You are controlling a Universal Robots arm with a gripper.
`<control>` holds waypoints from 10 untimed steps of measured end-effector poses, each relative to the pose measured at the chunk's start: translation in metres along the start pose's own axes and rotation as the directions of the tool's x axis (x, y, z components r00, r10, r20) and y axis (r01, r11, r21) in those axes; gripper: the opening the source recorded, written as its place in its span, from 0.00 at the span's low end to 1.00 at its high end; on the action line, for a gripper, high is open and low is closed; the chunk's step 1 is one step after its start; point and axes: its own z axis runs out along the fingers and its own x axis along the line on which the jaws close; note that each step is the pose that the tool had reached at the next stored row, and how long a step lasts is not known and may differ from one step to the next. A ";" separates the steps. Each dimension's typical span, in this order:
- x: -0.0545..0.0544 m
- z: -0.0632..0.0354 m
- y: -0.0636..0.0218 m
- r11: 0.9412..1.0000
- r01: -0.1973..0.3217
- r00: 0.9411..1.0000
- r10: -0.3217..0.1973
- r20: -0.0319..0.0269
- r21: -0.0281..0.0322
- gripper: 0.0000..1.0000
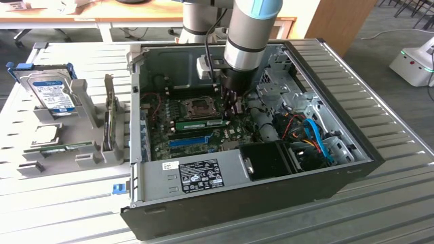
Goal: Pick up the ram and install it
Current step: 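Press down the ram until it locks into place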
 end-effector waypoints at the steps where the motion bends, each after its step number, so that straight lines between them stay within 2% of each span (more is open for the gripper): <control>1: 0.000 -0.0002 0.0000 1.000 0.000 1.000 0.000 0.000 0.000 0.11; 10: 0.000 -0.0109 0.0005 1.000 0.000 1.000 0.000 0.000 0.000 0.11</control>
